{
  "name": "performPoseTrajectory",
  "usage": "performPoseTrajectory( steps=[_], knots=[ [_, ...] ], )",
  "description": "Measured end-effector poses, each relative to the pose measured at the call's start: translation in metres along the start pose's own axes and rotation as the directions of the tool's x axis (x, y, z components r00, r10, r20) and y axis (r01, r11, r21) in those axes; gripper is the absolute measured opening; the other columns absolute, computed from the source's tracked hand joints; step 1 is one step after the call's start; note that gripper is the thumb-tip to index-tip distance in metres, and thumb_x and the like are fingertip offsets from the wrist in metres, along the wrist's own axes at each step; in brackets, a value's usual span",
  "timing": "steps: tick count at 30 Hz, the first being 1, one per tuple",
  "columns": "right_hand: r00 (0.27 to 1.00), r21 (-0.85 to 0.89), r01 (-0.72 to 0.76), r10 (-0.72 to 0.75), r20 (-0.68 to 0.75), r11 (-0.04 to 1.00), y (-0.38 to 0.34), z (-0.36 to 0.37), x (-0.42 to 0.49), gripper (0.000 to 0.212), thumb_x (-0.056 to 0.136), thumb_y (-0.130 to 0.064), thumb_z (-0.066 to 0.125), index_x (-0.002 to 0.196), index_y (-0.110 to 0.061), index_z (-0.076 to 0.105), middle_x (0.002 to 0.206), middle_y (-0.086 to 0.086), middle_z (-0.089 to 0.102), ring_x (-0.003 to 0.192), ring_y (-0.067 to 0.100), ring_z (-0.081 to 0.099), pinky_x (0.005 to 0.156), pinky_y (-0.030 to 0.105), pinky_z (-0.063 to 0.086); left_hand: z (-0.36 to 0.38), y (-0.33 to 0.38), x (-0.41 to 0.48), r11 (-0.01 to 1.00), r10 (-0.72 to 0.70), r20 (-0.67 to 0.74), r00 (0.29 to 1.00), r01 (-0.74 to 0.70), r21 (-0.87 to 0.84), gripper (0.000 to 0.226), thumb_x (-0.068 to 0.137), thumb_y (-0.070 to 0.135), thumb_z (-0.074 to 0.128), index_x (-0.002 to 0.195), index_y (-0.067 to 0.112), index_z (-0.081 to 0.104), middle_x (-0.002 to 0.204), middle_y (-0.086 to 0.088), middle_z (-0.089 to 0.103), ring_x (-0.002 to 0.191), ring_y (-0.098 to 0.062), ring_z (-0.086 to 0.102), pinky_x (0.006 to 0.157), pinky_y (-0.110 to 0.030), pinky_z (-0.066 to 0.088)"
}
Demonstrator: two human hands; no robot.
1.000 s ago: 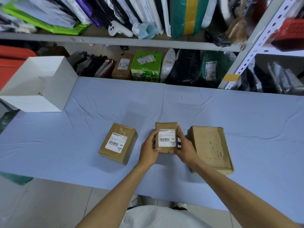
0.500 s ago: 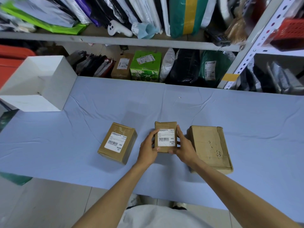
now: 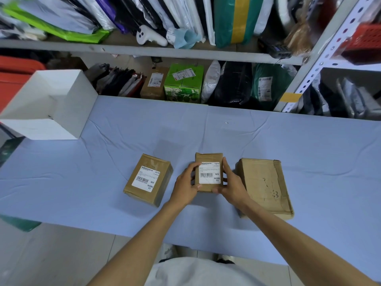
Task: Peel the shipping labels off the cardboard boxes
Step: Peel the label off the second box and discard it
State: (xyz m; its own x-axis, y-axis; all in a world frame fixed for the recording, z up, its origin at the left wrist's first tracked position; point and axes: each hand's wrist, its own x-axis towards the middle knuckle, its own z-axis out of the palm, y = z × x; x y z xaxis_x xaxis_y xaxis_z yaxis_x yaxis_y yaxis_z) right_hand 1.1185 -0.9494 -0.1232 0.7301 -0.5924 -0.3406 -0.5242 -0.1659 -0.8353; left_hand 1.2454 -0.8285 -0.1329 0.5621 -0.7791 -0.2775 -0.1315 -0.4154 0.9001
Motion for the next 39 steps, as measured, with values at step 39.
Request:
performPoseTrajectory(
  steps=[39],
  knots=[
    [0.998, -0.056, 0.059, -0.061, -0.025, 0.997, 0.008, 0.0052, 0.002, 0.109, 0.079, -0.002, 0.074, 0.151, -0.02, -0.006, 0.127, -0.004, 0.053, 0.107, 0.002, 0.051, 0.073, 0.001, 0.045, 0.0032, -0.0018, -0.0021, 0.995, 0.018, -0.02, 1.0, -0.016, 0.097, 0.077, 0.079, -0.008, 0.065, 0.137, 0.033, 0.036, 0.134, -0.001, 0.055, 0.12, -0.017, 0.057, 0.093, -0.039, 0.054]
  ],
)
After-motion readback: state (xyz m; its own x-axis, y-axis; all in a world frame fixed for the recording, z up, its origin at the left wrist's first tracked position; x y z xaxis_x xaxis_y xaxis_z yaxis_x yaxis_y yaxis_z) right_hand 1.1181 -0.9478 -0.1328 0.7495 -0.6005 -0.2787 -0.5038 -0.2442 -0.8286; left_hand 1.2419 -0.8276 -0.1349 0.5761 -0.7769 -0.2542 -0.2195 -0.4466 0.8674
